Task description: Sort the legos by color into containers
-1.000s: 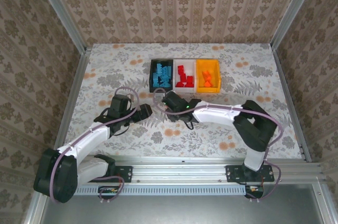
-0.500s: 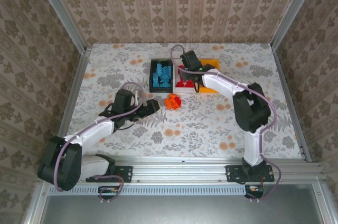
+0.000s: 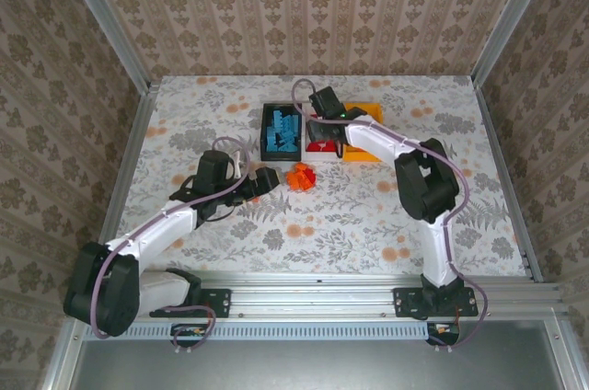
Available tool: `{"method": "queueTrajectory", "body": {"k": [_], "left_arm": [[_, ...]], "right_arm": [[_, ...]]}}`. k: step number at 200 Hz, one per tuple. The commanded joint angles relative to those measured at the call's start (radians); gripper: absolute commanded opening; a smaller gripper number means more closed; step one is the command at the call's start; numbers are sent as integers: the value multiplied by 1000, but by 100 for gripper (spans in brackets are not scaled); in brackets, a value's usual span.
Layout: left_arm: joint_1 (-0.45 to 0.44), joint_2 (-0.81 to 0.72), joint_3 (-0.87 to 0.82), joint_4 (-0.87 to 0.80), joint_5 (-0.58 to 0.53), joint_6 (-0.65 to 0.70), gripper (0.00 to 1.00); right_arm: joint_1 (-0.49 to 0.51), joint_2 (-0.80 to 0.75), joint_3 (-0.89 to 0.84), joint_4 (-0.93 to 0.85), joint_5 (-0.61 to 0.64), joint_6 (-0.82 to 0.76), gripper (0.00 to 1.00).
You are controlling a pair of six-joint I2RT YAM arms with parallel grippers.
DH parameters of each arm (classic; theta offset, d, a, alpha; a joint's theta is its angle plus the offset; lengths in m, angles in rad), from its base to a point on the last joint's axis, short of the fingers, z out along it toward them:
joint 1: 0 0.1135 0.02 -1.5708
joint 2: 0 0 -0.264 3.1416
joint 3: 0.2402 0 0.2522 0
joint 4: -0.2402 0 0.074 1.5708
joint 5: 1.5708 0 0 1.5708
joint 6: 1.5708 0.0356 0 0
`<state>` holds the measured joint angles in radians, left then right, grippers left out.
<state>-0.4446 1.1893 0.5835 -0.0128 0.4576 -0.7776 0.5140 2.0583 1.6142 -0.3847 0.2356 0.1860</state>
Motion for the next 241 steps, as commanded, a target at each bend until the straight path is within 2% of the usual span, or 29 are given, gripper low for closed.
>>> {"method": "queueTrajectory", "body": {"k": [1, 38, 63, 90, 109, 188, 241], "left_arm": [[-5, -5, 23, -14, -4, 33, 100], [-4, 17, 11, -11, -10, 37, 100], [-3, 42, 16, -6, 0, 39, 100], [-4, 59, 15, 10, 3, 30, 100], [-3, 65, 15, 7, -2, 29, 100], [1, 85, 28, -15, -9, 41, 100], [4, 110, 37, -15, -11, 49, 100]], "right_arm": [[63, -180, -135, 67, 35, 30, 57], [164, -276, -396, 150, 46, 105, 40], [185, -245, -441, 172, 19, 122, 40], [184, -181, -435, 208, -27, 136, 49], [174, -135, -415, 224, -30, 143, 51], [153, -94, -413, 278, -67, 178, 33], [175, -263, -520, 267, -18, 180, 29]]}}
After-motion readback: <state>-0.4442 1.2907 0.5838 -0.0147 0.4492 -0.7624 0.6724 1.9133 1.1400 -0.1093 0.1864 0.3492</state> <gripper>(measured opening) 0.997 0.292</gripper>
